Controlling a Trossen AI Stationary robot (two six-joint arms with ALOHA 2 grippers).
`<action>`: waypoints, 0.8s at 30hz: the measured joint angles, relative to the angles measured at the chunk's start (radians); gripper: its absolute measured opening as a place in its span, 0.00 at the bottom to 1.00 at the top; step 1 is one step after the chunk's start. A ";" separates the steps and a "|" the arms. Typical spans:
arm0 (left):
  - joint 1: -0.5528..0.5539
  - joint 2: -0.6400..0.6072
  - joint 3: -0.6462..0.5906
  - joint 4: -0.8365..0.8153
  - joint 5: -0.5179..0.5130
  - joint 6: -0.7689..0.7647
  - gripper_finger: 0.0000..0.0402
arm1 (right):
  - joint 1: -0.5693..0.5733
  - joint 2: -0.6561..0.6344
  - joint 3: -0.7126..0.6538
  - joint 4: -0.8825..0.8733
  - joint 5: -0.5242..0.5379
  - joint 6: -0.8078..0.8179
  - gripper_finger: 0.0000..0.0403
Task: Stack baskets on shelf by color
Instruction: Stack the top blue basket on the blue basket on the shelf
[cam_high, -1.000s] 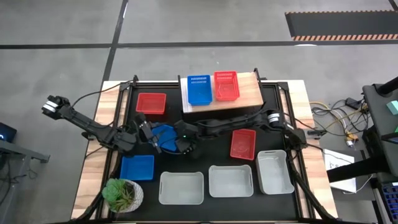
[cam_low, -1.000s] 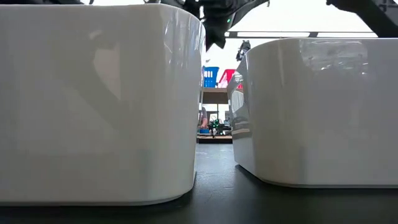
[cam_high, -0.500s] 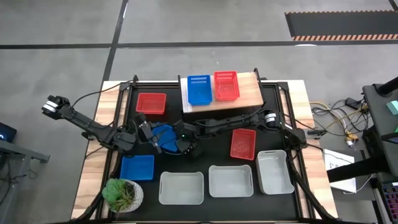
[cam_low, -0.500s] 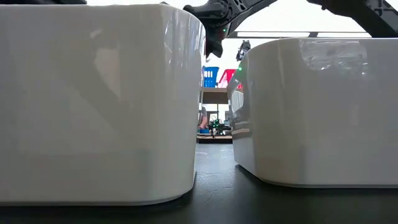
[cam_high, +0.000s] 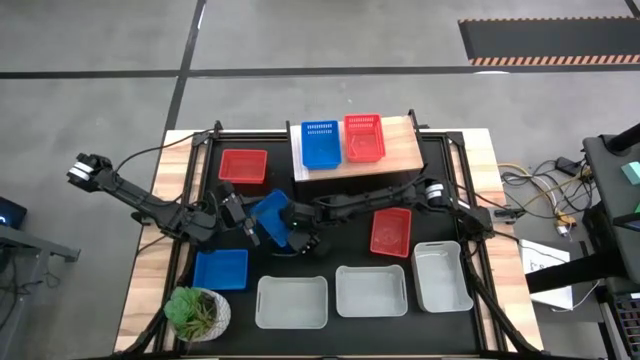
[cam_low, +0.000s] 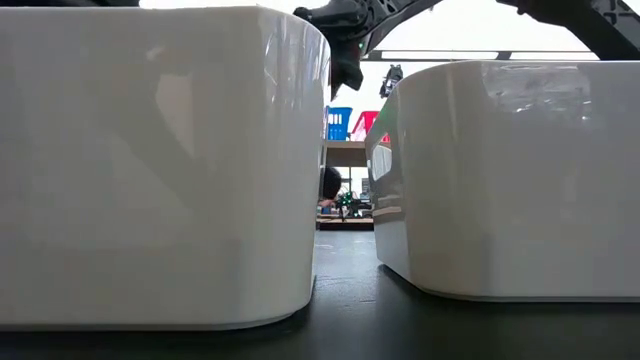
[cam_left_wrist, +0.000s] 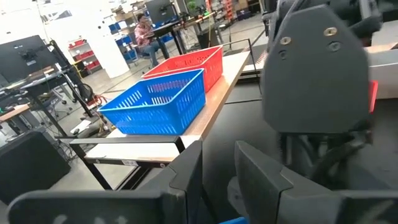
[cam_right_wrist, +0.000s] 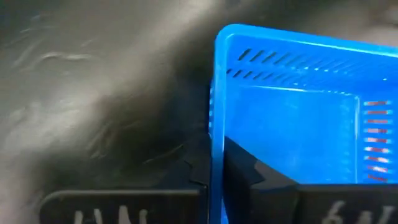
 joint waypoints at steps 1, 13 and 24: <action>0.000 0.000 0.000 0.001 0.000 0.000 0.20 | 0.005 -0.003 0.006 -0.027 0.003 0.001 0.03; 0.000 -0.002 0.000 0.014 0.000 0.001 0.20 | 0.063 -0.205 0.040 -0.286 0.015 0.102 0.02; 0.000 -0.002 0.000 0.101 0.000 -0.006 0.20 | 0.203 -0.486 0.036 -0.582 0.030 0.343 0.02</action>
